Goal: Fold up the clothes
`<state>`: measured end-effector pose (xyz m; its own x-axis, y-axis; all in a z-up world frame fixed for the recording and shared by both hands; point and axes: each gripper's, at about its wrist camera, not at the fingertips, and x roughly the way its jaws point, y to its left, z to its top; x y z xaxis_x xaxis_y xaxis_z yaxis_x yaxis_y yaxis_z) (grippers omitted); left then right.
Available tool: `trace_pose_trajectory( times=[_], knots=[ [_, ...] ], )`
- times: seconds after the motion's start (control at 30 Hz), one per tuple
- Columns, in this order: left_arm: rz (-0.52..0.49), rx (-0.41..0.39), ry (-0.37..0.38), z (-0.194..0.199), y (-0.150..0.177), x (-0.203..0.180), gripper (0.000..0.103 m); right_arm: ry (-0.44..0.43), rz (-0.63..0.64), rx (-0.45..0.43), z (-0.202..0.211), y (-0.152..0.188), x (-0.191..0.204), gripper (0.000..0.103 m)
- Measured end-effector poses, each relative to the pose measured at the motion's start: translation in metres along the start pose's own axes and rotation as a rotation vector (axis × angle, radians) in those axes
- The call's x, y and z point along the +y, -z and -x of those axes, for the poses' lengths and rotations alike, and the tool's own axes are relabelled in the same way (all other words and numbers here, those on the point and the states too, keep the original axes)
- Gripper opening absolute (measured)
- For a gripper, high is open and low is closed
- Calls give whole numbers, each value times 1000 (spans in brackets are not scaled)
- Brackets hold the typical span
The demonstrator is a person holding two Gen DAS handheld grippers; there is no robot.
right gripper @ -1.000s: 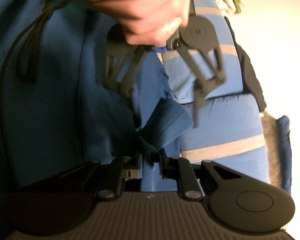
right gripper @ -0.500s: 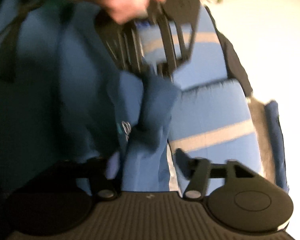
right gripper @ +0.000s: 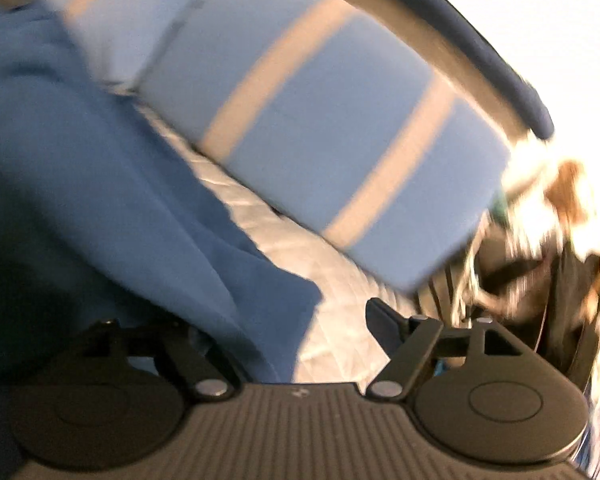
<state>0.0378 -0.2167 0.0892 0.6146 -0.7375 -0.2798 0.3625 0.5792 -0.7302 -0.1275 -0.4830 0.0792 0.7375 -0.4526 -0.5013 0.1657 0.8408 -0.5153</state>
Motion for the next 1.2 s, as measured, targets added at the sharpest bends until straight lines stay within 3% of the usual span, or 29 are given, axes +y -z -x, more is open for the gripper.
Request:
trace_pose_trajectory(
  times=[0.13,0.27,0.43,0.57,0.8,0.93,1.2],
  knots=[
    [-1,-53,-19,7,-2,0,5,-25,-129,66,-14,11,-25,91],
    [24,-108,-37,18,-7,5,5,-25,-174,100,-22,19,-34,96],
    [-49,-249,-133,45,-16,-6,5,-32,-217,141,-32,25,-36,98],
    [-82,-312,-201,65,-29,-15,5,-119,-269,112,-30,30,-35,100],
    [-185,-348,-227,99,-60,-48,4,-198,-183,53,-25,23,-9,100],
    [-193,-340,-229,114,-73,-53,4,-238,-147,36,-25,17,4,100],
    [-190,-304,-330,144,-83,-27,4,-262,-44,11,-23,13,23,93]
  ],
)
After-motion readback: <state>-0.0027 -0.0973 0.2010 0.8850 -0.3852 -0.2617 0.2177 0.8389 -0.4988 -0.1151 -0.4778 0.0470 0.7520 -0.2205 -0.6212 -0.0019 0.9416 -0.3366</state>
